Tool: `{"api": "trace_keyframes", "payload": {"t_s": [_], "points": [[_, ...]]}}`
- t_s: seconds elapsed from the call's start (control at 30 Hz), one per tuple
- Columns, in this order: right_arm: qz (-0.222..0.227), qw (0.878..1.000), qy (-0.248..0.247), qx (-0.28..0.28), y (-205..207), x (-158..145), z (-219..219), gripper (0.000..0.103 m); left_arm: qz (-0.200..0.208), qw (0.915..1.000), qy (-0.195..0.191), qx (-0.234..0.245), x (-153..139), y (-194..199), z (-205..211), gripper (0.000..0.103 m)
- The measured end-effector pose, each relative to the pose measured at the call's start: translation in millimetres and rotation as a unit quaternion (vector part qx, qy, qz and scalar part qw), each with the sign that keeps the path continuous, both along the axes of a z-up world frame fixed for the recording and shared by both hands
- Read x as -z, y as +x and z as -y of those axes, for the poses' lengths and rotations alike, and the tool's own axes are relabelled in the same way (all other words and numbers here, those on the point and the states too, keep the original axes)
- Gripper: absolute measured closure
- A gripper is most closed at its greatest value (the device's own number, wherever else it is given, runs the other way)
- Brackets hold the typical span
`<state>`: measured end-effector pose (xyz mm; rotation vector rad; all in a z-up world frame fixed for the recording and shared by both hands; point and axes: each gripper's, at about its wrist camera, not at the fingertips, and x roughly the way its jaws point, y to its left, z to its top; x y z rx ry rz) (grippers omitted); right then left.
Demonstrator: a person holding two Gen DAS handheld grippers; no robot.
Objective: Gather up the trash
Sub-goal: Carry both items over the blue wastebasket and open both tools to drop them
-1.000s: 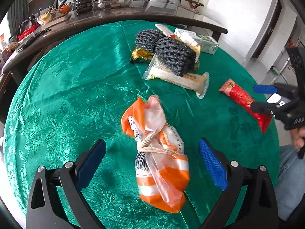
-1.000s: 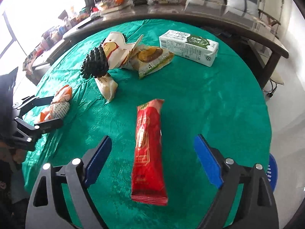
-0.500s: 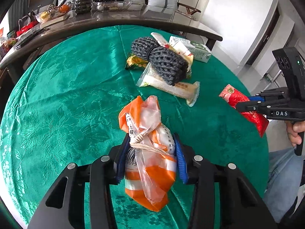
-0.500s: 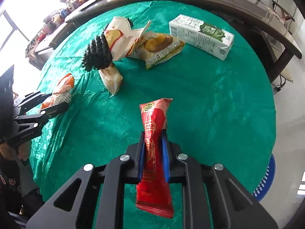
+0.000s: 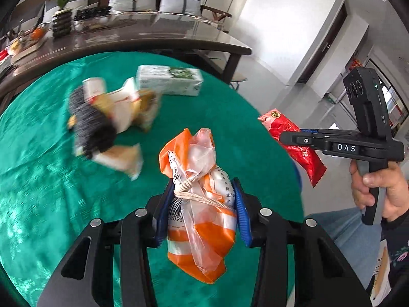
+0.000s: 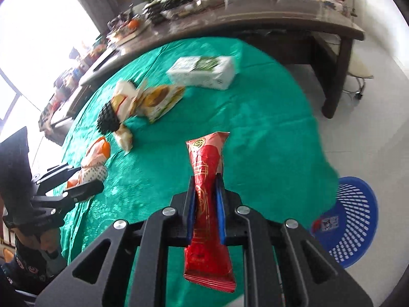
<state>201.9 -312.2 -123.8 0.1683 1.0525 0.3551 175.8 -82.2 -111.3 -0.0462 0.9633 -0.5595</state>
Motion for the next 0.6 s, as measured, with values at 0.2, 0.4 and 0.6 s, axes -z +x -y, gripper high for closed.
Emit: {"api": "trace_keyframes", "payload": {"t_s": [0.2,0.4,0.6], "points": [[0.015,0.997,-0.018,0.075,-8,-3,88,0.09,-0.006,0.9988,-0.02,0.045,-6,11,86,0.06],[0.01,0.989,-0.053,0.14,-19,18,165,0.09,-0.01,0.9951,-0.021,0.096,-1,19,176,0.06],[-0.003,0.981,-0.054,0.185,-27,47,218,0.09,-0.021,0.9919,-0.013,0.125,21,30,249,0.06]]}}
